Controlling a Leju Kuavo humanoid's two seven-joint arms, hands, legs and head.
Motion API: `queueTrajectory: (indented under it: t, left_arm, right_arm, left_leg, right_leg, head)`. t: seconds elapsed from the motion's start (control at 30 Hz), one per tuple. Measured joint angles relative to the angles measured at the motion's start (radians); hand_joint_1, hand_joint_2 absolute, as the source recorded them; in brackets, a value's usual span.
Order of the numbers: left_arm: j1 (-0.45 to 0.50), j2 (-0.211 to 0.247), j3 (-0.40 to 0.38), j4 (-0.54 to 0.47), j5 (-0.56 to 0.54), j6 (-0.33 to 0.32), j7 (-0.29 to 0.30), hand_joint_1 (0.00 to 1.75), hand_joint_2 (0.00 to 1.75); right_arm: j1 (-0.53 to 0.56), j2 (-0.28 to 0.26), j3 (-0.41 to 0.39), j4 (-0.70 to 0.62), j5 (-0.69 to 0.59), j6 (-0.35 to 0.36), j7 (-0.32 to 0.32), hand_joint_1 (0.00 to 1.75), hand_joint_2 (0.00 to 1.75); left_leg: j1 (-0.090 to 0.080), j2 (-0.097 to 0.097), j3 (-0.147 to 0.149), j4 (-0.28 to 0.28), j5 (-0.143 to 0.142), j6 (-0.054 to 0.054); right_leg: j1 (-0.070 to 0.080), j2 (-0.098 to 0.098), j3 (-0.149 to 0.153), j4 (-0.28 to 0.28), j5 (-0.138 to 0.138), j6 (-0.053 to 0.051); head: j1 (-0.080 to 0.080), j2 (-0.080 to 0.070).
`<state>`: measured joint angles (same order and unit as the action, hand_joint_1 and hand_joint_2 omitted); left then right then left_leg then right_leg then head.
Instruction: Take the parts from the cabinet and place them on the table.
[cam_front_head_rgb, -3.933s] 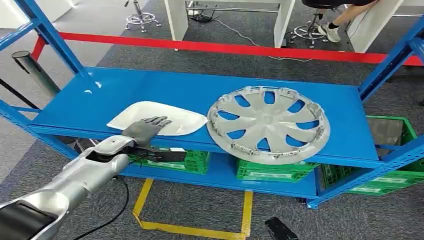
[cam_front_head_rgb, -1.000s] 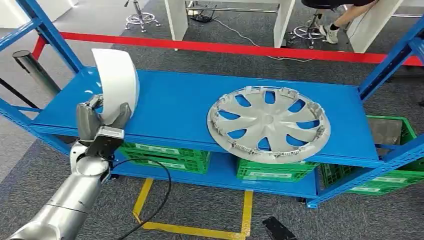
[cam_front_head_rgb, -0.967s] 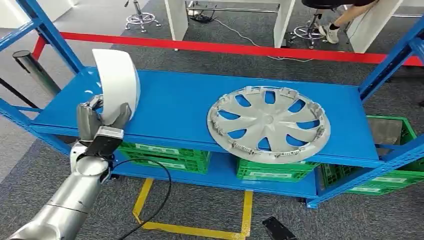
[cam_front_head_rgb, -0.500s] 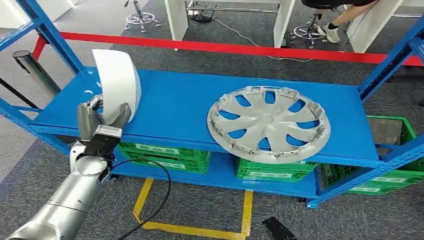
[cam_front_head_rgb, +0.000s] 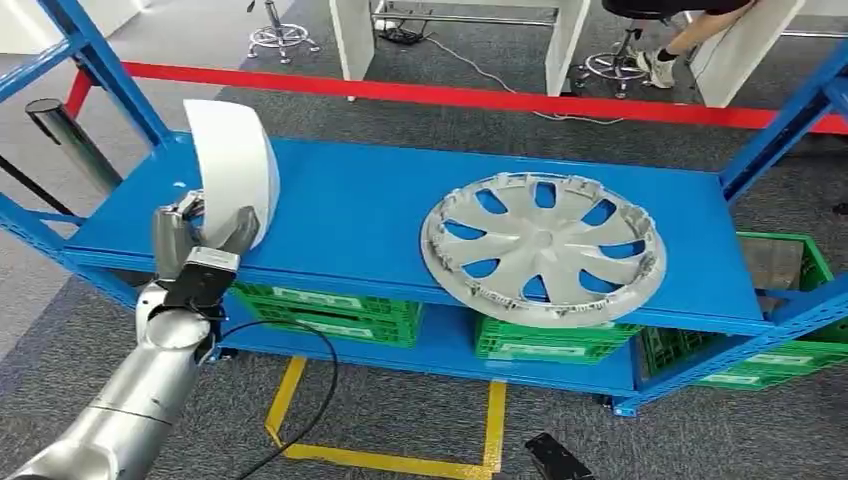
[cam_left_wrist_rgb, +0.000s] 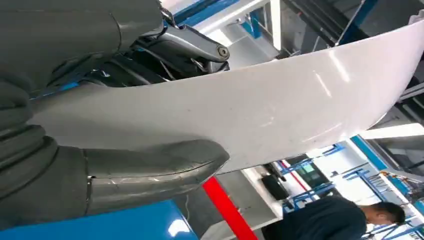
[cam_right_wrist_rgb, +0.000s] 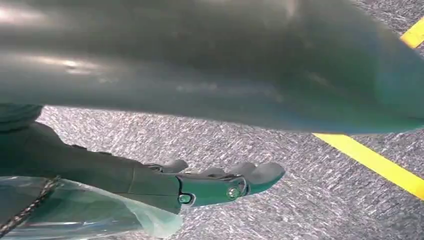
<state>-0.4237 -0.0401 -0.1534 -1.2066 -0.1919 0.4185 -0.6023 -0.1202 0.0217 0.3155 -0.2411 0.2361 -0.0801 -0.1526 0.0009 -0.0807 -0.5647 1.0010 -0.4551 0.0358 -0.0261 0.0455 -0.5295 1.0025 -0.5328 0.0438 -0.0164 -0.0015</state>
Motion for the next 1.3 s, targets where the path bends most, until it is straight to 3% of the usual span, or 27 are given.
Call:
queueTrajectory:
  t: [0.03,0.07,0.13,0.17,0.2,0.23,0.3,0.33,0.37,0.47,0.5,0.57,0.63,0.67,0.7,0.73,0.8,0.83,0.87,0.93,1.0,1.07,1.13,1.17,1.2,1.23,1.3]
  left_arm:
    - [0.000,0.001,0.000,0.000,-0.001,-0.001,0.000,1.75,1.75]
    - [0.000,0.002,0.003,0.000,-0.002,-0.002,0.000,1.75,1.75]
    - [0.005,0.003,0.005,0.000,-0.002,-0.002,0.000,1.75,1.75]
    - [0.007,0.003,0.005,0.001,-0.003,-0.003,0.000,1.75,1.75]
    - [0.009,0.003,0.005,0.002,-0.003,-0.003,0.000,1.75,1.75]
    - [0.009,0.003,0.005,0.002,-0.003,-0.003,0.000,1.75,1.75]
    - [0.009,0.003,0.005,0.002,-0.003,-0.003,0.000,1.75,1.75]
    - [0.009,0.003,0.006,0.002,-0.003,-0.003,0.000,1.75,1.75]
    - [0.007,0.004,0.006,0.002,-0.003,-0.002,0.001,1.75,1.75]
    - [0.008,0.006,0.008,0.002,-0.004,-0.003,0.002,1.75,1.75]
    - [0.008,0.010,0.011,0.002,-0.004,-0.003,0.002,1.75,1.75]
    - [0.005,0.011,0.012,0.002,-0.003,-0.003,0.002,1.75,1.75]
    - [0.007,0.010,0.012,0.002,-0.002,-0.003,0.003,1.75,1.75]
    - [0.008,0.010,0.012,0.003,0.001,-0.006,0.003,1.75,1.75]
    - [0.009,0.010,0.012,0.005,0.002,-0.008,0.003,1.75,1.75]
    - [0.009,0.010,0.012,0.006,0.003,-0.010,0.003,1.75,1.75]
    - [0.009,0.010,0.012,0.006,0.005,-0.013,0.003,1.75,1.75]
    - [0.008,0.010,0.012,0.006,0.005,-0.014,0.003,1.75,1.75]
    - [0.006,0.010,0.013,0.006,0.008,-0.015,0.003,1.75,1.75]
    - [0.006,0.010,0.013,0.006,0.010,-0.016,0.003,1.75,1.75]
    - [0.006,0.010,0.013,0.006,0.013,-0.021,0.003,1.75,1.75]
    - [0.006,0.009,0.013,0.006,0.012,-0.021,0.005,1.75,1.75]
    - [0.013,0.010,0.013,0.006,0.006,-0.023,0.008,1.75,1.75]
    - [0.020,0.011,0.013,0.006,0.002,-0.023,0.011,1.75,1.75]
    - [0.030,0.011,0.013,0.006,0.000,-0.024,0.018,1.75,1.75]
    - [0.042,0.013,0.013,0.005,-0.001,-0.024,0.021,1.75,1.75]
    - [0.066,0.019,0.013,-0.001,-0.008,-0.027,0.025,1.75,1.75]
  right_arm:
    - [-0.001,0.000,0.000,0.000,0.000,-0.002,0.000,0.00,0.00]
    - [-0.003,0.000,0.000,0.000,0.000,-0.002,0.000,0.00,0.00]
    - [-0.003,0.000,0.000,0.000,0.000,-0.002,0.000,0.00,0.00]
    - [-0.001,0.000,0.000,0.000,0.000,-0.002,0.000,0.00,0.00]
    - [0.001,0.000,0.000,0.000,0.000,-0.002,0.000,0.00,0.00]
    - [0.001,0.000,0.000,0.000,0.000,-0.002,0.000,0.00,0.00]
    - [-0.001,-0.001,0.000,0.000,0.000,-0.002,0.000,0.00,0.00]
    - [-0.002,-0.001,0.000,0.000,0.000,-0.002,0.000,0.00,0.00]
    - [-0.003,-0.001,0.000,0.000,0.000,-0.002,0.000,0.00,0.00]
    - [-0.003,-0.001,0.000,0.000,0.000,-0.002,0.000,0.00,0.00]
    - [-0.003,0.000,-0.001,0.000,0.001,-0.002,0.000,0.00,0.00]
    - [-0.003,0.000,-0.001,0.000,0.001,-0.003,-0.001,0.00,0.00]
    - [-0.001,0.000,-0.001,0.000,0.002,-0.002,-0.001,0.00,0.00]
    - [0.000,-0.001,-0.001,0.000,0.003,-0.002,0.000,0.00,0.00]
    - [0.000,-0.001,-0.001,0.000,0.003,-0.002,0.000,0.00,0.00]
    - [0.000,-0.001,-0.002,0.000,0.003,-0.002,0.001,0.00,0.00]
    - [-0.002,0.000,-0.002,0.000,0.005,-0.003,0.002,0.00,0.00]
    - [-0.002,0.000,-0.002,0.000,0.005,-0.003,0.003,0.00,0.00]
    - [-0.003,0.000,-0.002,0.000,0.005,-0.004,0.003,0.00,0.00]
    - [-0.004,0.000,-0.006,0.000,0.005,-0.004,0.007,0.00,0.00]
    - [-0.002,0.000,-0.011,0.000,-0.003,-0.005,0.009,0.00,0.00]
    - [-0.002,0.000,-0.022,0.000,-0.013,-0.009,0.010,0.00,0.00]
    - [-0.005,-0.003,-0.032,0.000,-0.020,-0.014,0.008,0.00,0.00]
    - [-0.007,-0.003,-0.037,0.000,-0.022,-0.015,0.008,0.00,0.00]
    - [-0.008,-0.003,-0.042,0.000,-0.026,-0.019,0.008,0.00,0.00]
    - [-0.010,-0.006,-0.046,-0.001,-0.027,-0.022,0.006,0.00,0.00]
    - [-0.016,-0.014,-0.055,-0.002,-0.029,-0.030,0.004,0.00,0.00]
  left_leg:
    - [-0.001,0.006,0.000,-0.004,0.003,0.005]
    - [0.000,0.009,-0.003,-0.003,0.003,0.005]
    - [-0.001,0.018,-0.007,-0.003,0.003,0.006]
    - [-0.001,0.020,-0.008,-0.002,0.003,0.005]
    - [-0.001,0.022,-0.008,-0.001,0.003,0.005]
    - [0.000,0.022,-0.008,0.002,0.003,0.004]
    - [0.003,0.022,-0.009,0.012,-0.003,-0.005]
    - [0.003,0.021,-0.015,0.016,-0.006,-0.011]
    - [-0.001,0.019,-0.023,0.022,-0.004,-0.018]
    - [0.000,0.015,-0.034,0.025,0.008,-0.036]
    - [0.002,0.014,-0.040,0.030,0.001,-0.040]
    - [0.002,0.052,-0.068,0.108,-0.074,-0.051]
    - [0.006,0.068,-0.118,0.262,-0.158,-0.060]
    - [0.007,0.069,-0.134,0.321,-0.179,-0.062]
    - [0.007,0.069,-0.128,0.329,-0.172,-0.062]
    - [0.007,0.069,-0.102,0.296,-0.147,-0.060]
    - [0.006,0.069,0.000,0.126,-0.069,-0.051]
    - [0.004,0.073,0.050,0.037,-0.056,-0.044]
    - [-0.002,0.075,0.066,0.012,-0.069,-0.041]
    - [-0.007,0.074,0.055,0.006,-0.061,-0.036]
    - [-0.005,0.074,0.044,-0.004,-0.042,-0.019]
    - [0.000,0.078,0.030,-0.010,-0.023,-0.004]
    - [-0.002,0.078,0.005,-0.009,-0.004,0.002]
    - [-0.003,0.078,-0.008,-0.008,0.006,0.003]
    - [-0.004,0.077,-0.020,-0.007,0.015,0.003]
    - [-0.005,0.077,-0.030,-0.007,0.022,0.001]
    - [-0.005,0.076,-0.048,-0.004,0.036,-0.004]
  right_leg:
    - [0.006,-0.022,-0.016,0.026,-0.024,-0.001]
    - [0.006,-0.031,-0.050,0.097,-0.063,-0.001]
    - [0.005,-0.036,-0.130,0.262,-0.125,0.003]
    - [0.005,-0.036,-0.156,0.307,-0.128,0.005]
    - [0.004,-0.037,-0.157,0.304,-0.104,0.006]
    - [0.002,-0.038,-0.137,0.254,-0.059,0.008]
    - [-0.002,-0.036,-0.053,0.074,0.042,0.007]
    - [-0.002,-0.026,-0.035,0.043,0.018,0.006]
    - [0.003,-0.019,-0.025,0.035,0.030,0.000]
    - [0.005,-0.023,-0.034,0.031,0.025,-0.016]
    - [-0.005,-0.030,-0.038,0.023,0.033,-0.029]
    - [-0.002,-0.037,-0.048,0.023,0.042,-0.044]
    - [0.003,-0.048,-0.058,0.023,0.049,-0.051]
    - [0.004,-0.052,-0.065,0.024,0.054,-0.051]
    - [0.005,-0.056,-0.071,0.024,0.059,-0.051]
    - [0.006,-0.059,-0.076,0.024,0.064,-0.051]
    - [0.007,-0.061,-0.083,0.025,0.072,-0.046]
    - [0.007,-0.063,-0.084,0.025,0.075,-0.042]
    - [0.011,-0.065,-0.089,0.025,0.081,-0.036]
    - [0.008,-0.067,-0.096,0.023,0.095,-0.023]
    - [0.009,-0.067,-0.101,0.016,0.111,-0.005]
    - [0.006,-0.055,-0.127,0.058,0.037,0.001]
    - [0.006,-0.049,-0.172,0.213,-0.067,0.005]
    - [0.006,-0.049,-0.189,0.282,-0.096,0.007]
    - [0.006,-0.049,-0.191,0.315,-0.094,0.008]
    - [0.006,-0.049,-0.171,0.305,-0.068,0.008]
    - [0.006,-0.048,-0.082,0.184,0.004,0.004]
  head:
    - [0.002,0.000]
    - [0.005,0.000]
    - [0.003,0.000]
    - [0.004,0.000]
    - [0.004,0.000]
    - [0.003,0.000]
    - [0.003,0.000]
    - [0.005,0.000]
    - [0.005,0.000]
    - [0.005,0.000]
    - [0.006,0.000]
    - [-0.003,0.000]
    - [-0.003,0.000]
    - [-0.002,0.000]
    - [-0.003,0.000]
    - [-0.002,0.000]
    - [-0.002,0.000]
    - [-0.002,0.000]
    - [-0.002,0.000]
    - [-0.002,0.000]
    - [-0.002,0.000]
    - [0.003,0.000]
    - [0.002,0.000]
    - [0.003,0.000]
    - [0.003,0.000]
    - [0.003,0.000]
    - [0.003,0.000]
